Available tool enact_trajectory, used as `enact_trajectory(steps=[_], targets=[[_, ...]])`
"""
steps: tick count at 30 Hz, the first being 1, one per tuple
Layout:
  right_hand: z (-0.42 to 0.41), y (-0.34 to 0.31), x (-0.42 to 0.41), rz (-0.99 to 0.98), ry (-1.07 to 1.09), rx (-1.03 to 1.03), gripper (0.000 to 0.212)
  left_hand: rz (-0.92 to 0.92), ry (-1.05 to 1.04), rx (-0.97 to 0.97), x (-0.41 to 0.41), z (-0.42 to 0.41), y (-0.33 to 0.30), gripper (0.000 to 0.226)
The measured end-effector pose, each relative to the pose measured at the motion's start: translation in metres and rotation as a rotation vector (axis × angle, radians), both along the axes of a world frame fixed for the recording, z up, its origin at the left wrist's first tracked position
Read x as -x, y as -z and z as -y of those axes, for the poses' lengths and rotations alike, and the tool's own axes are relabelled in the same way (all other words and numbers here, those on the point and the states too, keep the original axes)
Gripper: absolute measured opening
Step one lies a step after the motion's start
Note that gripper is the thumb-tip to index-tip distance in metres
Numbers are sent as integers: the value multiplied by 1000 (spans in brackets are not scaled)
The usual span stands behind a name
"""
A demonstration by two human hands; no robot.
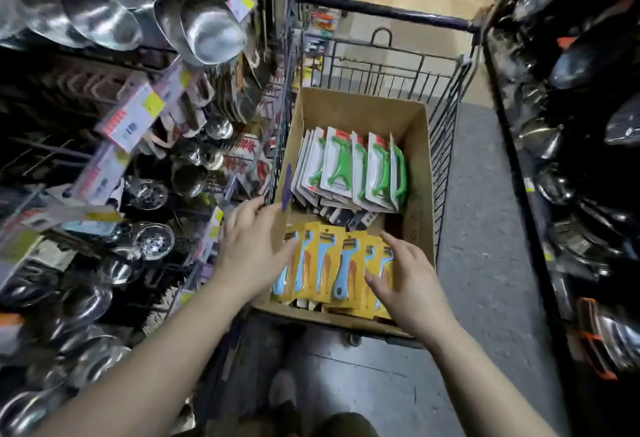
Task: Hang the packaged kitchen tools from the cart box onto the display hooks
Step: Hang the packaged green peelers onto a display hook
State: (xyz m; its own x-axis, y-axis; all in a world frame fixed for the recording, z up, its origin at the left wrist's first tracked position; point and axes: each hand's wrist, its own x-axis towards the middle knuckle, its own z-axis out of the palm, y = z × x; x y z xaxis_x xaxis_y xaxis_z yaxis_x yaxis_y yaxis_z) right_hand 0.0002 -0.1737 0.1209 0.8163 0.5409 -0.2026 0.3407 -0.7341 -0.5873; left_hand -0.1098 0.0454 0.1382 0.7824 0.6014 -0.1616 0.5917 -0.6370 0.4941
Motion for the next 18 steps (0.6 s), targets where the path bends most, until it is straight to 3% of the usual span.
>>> enact_trajectory(steps=[8, 18], targets=[[19, 26, -34, -96, 19, 63, 74, -10, 5, 12, -71, -4, 19, 65], [-3, 34, -144, -118, -124, 100, 75, -199, -148, 53, -95, 25, 61, 64]])
